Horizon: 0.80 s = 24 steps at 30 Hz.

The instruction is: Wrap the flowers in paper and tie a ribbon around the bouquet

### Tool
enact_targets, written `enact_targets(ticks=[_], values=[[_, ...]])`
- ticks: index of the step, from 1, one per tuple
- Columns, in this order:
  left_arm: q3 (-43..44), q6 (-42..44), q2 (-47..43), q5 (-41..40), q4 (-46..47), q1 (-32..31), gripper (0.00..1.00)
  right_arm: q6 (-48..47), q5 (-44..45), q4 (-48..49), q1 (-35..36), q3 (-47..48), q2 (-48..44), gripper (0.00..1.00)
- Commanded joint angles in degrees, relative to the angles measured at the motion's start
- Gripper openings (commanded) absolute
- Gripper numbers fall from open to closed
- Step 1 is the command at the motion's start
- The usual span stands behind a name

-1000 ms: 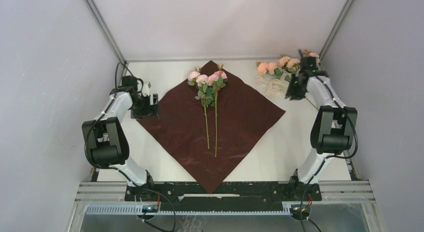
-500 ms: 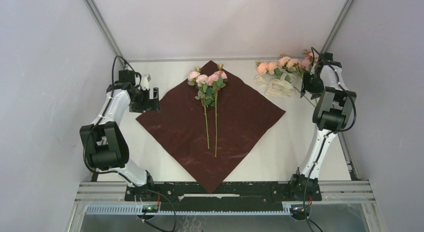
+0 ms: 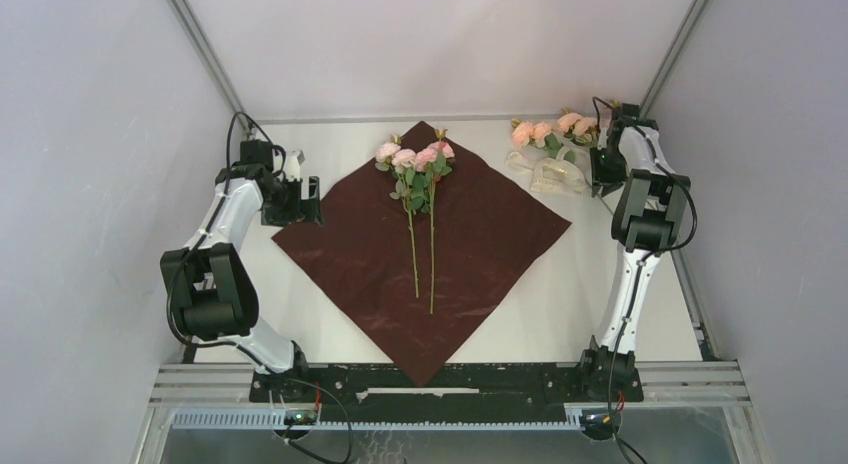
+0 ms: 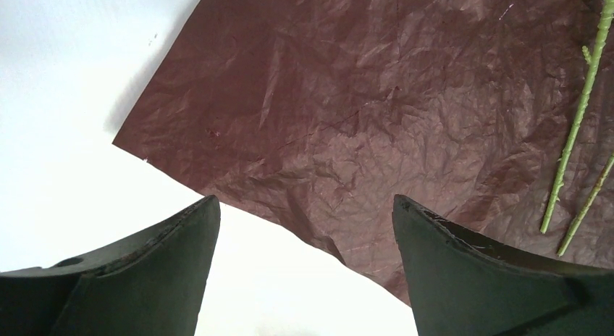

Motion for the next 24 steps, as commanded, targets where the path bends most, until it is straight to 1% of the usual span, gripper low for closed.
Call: enact_targets(ticks=[1, 3, 5, 9, 12, 13, 14, 17, 19, 24], values=[[1.61, 0.86, -0.95, 1.22, -0.14, -0.48, 0.92, -2.10, -3.94, -0.29, 1.55, 1.61, -4.54, 0.33], [1.52, 0.98, -0.93, 1.20, -0.13, -0.54, 0.92, -1.33, -4.91, 0.29, 1.55, 0.70, -4.96, 0.32], [1.50, 0.95, -1.01, 1.08, -0.15, -0.54, 0.92, -0.63, -3.98, 1.38, 1.55, -0.41, -4.81, 0.33], [1.51, 1.03, -1.13, 1.05, -0.12, -0.52, 0.92, -0.03, -3.54, 2.09, 1.75, -0.71, -2.57, 0.33], [1.47, 1.13, -1.23, 1.00, -0.27, -0.54, 0.92, -0.01, -1.05, 1.65, 2.69, -0.74, -0.77, 0.32], [1.50, 1.12, -1.18, 0.94, -0.32, -0.48, 0.92, -0.05, -0.20, 1.57, 2.95, -0.83, -0.38, 0.30], [1.49, 1.20, -1.23, 0.97, -0.28, -0.48, 0.92, -0.01, 0.65, 1.39, 3.22, -0.99, -0.19, 0.26], [1.50, 1.21, -1.46, 1.06, -0.34, -0.48, 0.92, 0.23, 1.34, 1.19, 3.56, -1.83, -1.31, 0.08], [1.54, 1.31, -1.60, 1.23, -0.28, -0.49, 0.92, 0.16, 1.34, 2.20, 3.57, -3.15, -3.53, 0.01], [1.30, 1.48, -2.19, 1.52, -0.30, -0.48, 0.92, 0.47, 5.93, 4.75, 4.04, -6.23, -11.00, 0.00]])
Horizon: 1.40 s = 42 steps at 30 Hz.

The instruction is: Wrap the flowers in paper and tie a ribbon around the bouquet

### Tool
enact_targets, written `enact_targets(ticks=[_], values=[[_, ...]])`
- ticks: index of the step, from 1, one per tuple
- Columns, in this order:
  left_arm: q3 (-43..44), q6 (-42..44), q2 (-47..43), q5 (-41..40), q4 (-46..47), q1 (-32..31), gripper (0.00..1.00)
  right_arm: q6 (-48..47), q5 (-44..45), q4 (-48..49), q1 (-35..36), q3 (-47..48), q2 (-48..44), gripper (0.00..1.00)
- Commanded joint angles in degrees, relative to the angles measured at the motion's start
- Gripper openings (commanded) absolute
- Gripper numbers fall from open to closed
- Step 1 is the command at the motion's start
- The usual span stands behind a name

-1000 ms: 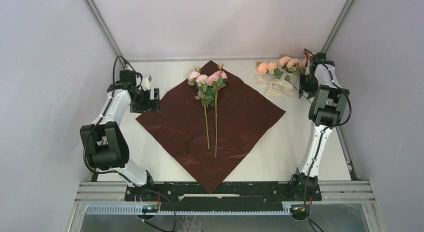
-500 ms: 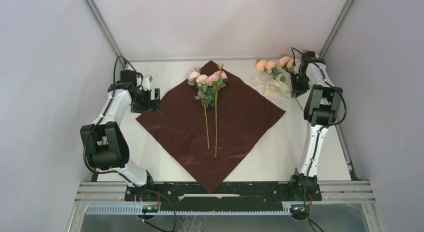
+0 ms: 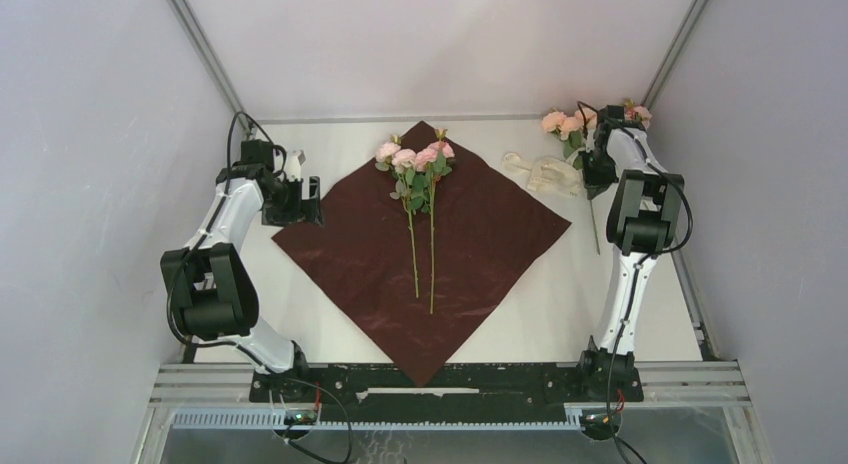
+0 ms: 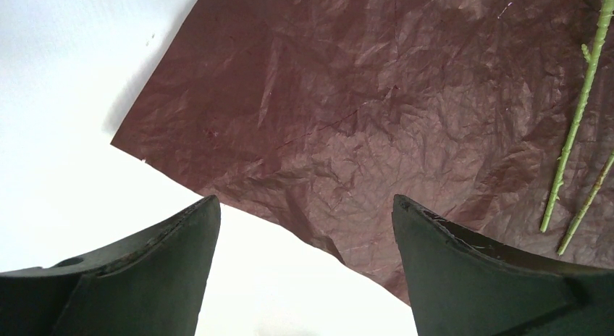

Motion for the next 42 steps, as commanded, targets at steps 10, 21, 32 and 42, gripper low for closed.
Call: enact_targets(ticks=[10, 21, 32, 42], values=[[1.16, 1.52, -3.71, 2.49, -0.17, -0.27, 0.92, 6.02, 9.05, 14.41, 2.94, -13.85, -33.00, 0.00], [1.16, 1.86, -4.33, 2.86, -0.08, -0.27, 0.92, 21.90, 5.10, 10.87, 12.41, -32.44, -43.95, 0.00], [0.98, 1.96, -3.91, 3.45, -0.04, -0.27, 0.92, 23.05, -4.60, 18.36, -0.65, -34.32, -37.21, 0.42], [1.37, 2.05, -2.25, 2.30, -0.15, -0.26, 0.92, 17.38, -3.49, 9.47, -4.55, -13.05, -12.73, 0.66]])
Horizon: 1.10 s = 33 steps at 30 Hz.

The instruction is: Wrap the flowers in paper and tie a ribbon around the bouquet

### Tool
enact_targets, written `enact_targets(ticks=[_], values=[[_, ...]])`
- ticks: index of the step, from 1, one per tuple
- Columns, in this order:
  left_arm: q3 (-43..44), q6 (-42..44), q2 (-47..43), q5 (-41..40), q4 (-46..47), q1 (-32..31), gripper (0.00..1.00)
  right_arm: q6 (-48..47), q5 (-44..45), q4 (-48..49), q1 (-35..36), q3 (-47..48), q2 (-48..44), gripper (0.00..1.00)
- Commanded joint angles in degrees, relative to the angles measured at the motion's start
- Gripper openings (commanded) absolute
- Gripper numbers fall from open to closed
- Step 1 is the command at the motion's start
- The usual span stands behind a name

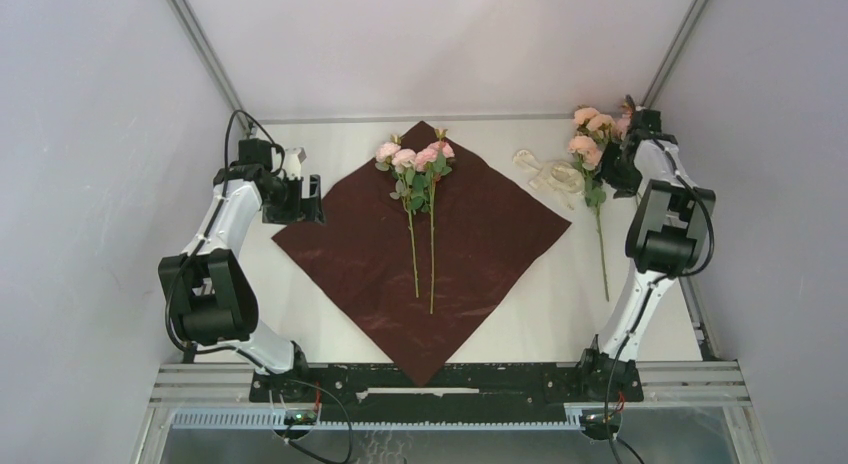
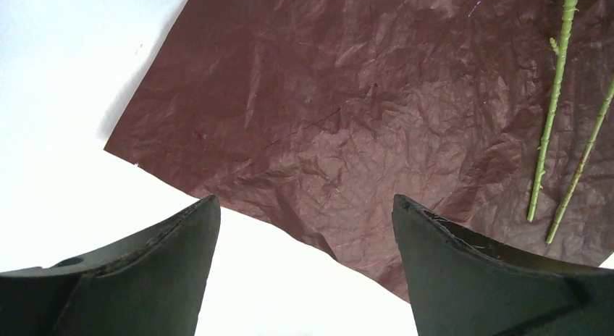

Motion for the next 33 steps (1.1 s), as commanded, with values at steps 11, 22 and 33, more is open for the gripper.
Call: enact_targets(ticks=[11, 22, 33], values=[[1.60, 1.19, 0.15, 0.06, -0.10, -0.30, 0.92, -5.31, 9.43, -9.26, 3.62, 13.28, 16.07, 0.37], [1.65, 1.17, -0.05, 0.38, -0.16, -0.24, 0.92, -12.03, 13.53, -8.66, 5.36, 11.89, 3.35, 0.00], [1.77, 1.45, -0.92, 0.69, -0.37, -0.22, 0.93, -5.87, 21.07, -3.74, 12.78, 9.68, -18.51, 0.00]])
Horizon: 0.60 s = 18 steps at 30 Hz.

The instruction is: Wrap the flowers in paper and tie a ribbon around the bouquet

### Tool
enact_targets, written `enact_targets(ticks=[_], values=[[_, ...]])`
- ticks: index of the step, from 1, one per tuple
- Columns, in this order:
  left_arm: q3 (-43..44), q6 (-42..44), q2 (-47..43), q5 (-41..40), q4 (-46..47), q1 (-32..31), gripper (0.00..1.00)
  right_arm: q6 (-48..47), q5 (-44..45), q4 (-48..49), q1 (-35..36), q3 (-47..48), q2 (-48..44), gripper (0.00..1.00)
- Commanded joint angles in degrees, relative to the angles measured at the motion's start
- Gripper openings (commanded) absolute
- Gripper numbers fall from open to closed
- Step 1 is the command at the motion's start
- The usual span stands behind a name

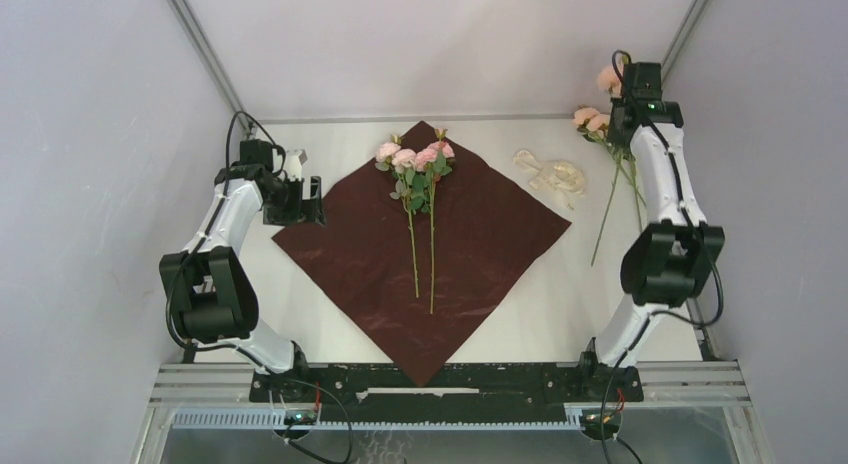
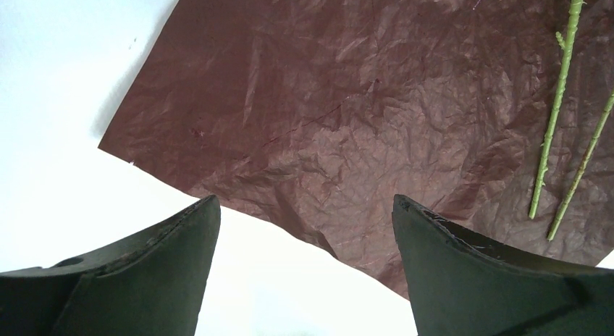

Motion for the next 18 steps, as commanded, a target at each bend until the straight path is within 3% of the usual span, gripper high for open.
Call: enact_targets(ticks=[1, 7, 12, 18], values=[[1.78, 1.37, -1.66, 0.74, 0.07, -0.23, 0.92, 4.59, 1.94, 4.60, 6.22, -0.85, -10.45, 0.00], [1.86, 1.55, -2.09, 0.75, -0.04, -0.28, 0.93, 16.67, -13.41, 20.38, 24.83, -10.79, -14.60, 0.00], [1.41, 2.06, -3.28, 0.88, -0.25, -0.24, 0.93, 23.32, -18.35, 24.48, 38.56, -4.09, -1.44, 0.00], [1.08, 2.10, -3.31, 1.24, -0.22, -0.23, 0.93, 28.49, -22.71, 23.47, 43.55, 6.57, 13.69, 0.00]])
